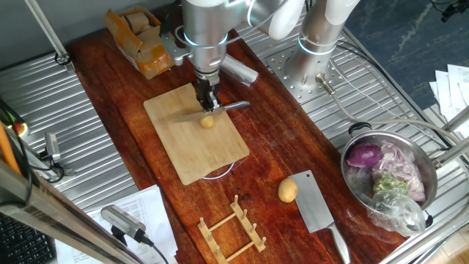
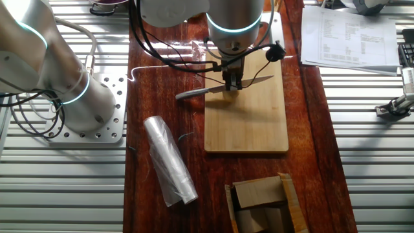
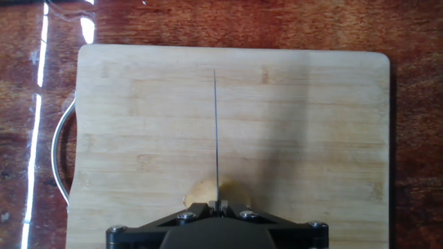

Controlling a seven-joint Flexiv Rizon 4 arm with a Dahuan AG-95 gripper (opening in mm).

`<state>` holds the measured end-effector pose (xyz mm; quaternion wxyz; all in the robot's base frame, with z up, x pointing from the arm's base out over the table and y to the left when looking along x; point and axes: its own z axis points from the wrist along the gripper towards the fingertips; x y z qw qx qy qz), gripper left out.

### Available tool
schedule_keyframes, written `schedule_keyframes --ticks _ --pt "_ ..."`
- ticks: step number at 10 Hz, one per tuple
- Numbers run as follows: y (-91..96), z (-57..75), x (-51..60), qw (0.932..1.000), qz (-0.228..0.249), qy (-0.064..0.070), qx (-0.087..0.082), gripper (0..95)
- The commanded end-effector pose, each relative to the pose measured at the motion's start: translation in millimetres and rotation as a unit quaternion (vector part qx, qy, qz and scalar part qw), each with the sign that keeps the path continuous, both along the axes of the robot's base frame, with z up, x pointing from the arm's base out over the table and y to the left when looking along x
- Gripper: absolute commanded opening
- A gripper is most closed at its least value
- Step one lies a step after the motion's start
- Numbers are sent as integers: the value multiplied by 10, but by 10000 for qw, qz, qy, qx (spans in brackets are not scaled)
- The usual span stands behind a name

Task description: Chop the potatoes

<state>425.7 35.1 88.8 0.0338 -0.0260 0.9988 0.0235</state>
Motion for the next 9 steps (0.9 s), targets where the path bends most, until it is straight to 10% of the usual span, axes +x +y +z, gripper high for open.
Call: schedule_keyframes --ticks 1,9 --pt "4 -10 3 10000 3 77 22 0" --pt "52 85 133 9985 114 540 56 0"
